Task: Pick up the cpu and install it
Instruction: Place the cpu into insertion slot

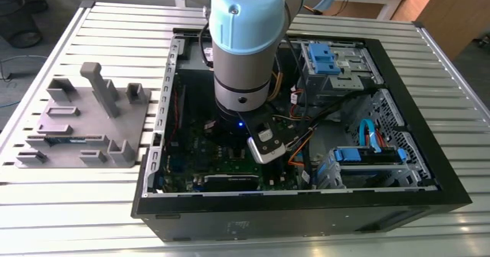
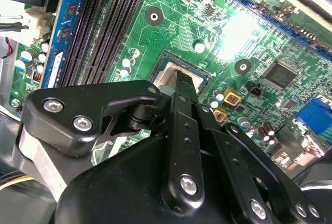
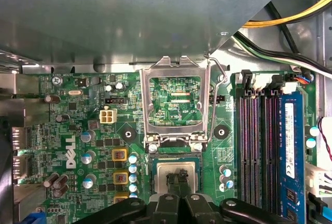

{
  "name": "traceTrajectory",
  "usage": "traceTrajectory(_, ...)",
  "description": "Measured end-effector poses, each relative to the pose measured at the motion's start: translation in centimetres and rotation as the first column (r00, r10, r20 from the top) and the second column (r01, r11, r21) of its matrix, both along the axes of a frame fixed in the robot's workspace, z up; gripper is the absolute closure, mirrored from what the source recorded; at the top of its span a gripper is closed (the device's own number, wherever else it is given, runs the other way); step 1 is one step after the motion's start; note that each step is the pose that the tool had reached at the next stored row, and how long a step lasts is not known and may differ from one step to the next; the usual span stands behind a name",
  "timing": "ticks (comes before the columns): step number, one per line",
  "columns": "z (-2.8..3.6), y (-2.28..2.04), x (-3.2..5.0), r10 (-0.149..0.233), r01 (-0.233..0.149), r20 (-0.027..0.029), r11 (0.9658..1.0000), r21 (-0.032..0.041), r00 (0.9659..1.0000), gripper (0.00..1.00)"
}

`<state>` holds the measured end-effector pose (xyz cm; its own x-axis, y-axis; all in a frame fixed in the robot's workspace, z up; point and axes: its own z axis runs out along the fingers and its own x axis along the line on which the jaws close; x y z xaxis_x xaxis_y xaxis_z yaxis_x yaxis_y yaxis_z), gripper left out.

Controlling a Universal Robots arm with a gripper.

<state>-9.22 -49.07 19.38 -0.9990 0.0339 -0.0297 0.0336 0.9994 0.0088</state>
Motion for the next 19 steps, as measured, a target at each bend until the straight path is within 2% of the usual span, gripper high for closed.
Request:
traceTrajectory(4,-0.05,0.0,0.0,0.0,0.0,-0.0001,1.0,-0.0019,1.0,0.89)
traceTrajectory(19,-0.19,0.0,0.0,0.0,0.0,0.0,1.0,-0.0018,1.0,0.89)
